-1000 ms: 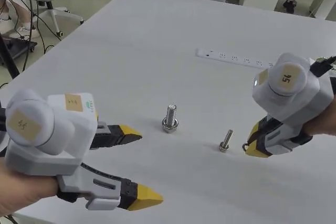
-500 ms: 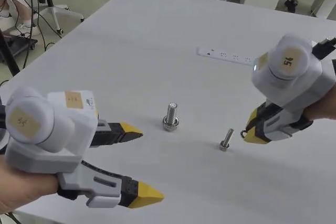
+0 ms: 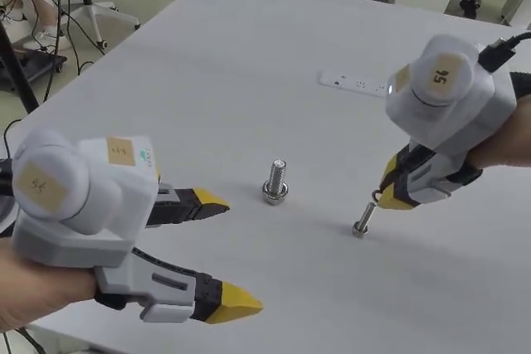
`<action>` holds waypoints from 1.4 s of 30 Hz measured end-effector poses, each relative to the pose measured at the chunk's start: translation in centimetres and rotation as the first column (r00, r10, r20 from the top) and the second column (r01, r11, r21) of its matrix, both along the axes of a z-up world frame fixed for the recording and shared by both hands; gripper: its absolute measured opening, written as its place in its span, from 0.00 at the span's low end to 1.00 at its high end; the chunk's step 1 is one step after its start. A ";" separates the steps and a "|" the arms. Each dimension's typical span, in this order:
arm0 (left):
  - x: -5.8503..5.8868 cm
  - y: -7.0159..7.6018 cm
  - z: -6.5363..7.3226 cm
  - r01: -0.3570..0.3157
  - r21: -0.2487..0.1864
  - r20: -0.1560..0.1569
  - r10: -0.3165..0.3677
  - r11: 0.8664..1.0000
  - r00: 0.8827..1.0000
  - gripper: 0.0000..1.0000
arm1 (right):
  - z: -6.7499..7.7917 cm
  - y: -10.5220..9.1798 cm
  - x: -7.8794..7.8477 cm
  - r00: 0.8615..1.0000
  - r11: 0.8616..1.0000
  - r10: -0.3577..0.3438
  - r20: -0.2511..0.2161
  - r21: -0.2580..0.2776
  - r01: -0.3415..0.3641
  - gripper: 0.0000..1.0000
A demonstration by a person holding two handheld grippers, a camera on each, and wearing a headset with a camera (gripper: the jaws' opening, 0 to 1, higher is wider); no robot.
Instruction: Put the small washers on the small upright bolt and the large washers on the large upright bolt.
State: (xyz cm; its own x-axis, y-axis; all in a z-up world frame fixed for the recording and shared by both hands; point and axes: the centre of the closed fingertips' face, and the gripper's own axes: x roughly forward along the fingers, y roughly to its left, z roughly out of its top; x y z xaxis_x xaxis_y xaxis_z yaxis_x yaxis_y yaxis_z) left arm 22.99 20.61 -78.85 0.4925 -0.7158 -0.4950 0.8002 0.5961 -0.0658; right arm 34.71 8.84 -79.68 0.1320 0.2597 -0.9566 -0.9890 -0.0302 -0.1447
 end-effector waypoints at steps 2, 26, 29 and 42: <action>0.0 0.0 0.0 -0.002 -0.001 -0.001 0.002 1.000 1.000 0.68 | -0.2 0.0 0.0 1.000 1.000 0.005 -0.004 -0.002 -0.005 0.14; -0.1 0.0 -0.3 -0.008 0.000 -0.015 0.008 1.000 1.000 0.68 | -2.0 -0.1 -0.1 0.999 0.999 0.009 -0.041 -0.035 -0.010 0.14; -0.1 0.0 -0.3 -0.008 0.000 -0.017 0.008 1.000 1.000 0.68 | -2.3 -0.1 -0.2 0.999 0.999 0.011 -0.044 -0.037 -0.012 0.14; -0.1 0.2 -0.3 -0.013 0.003 -0.022 0.013 1.000 1.000 0.68 | -4.1 -0.1 -0.1 0.998 0.999 0.007 -0.068 -0.049 -0.010 0.14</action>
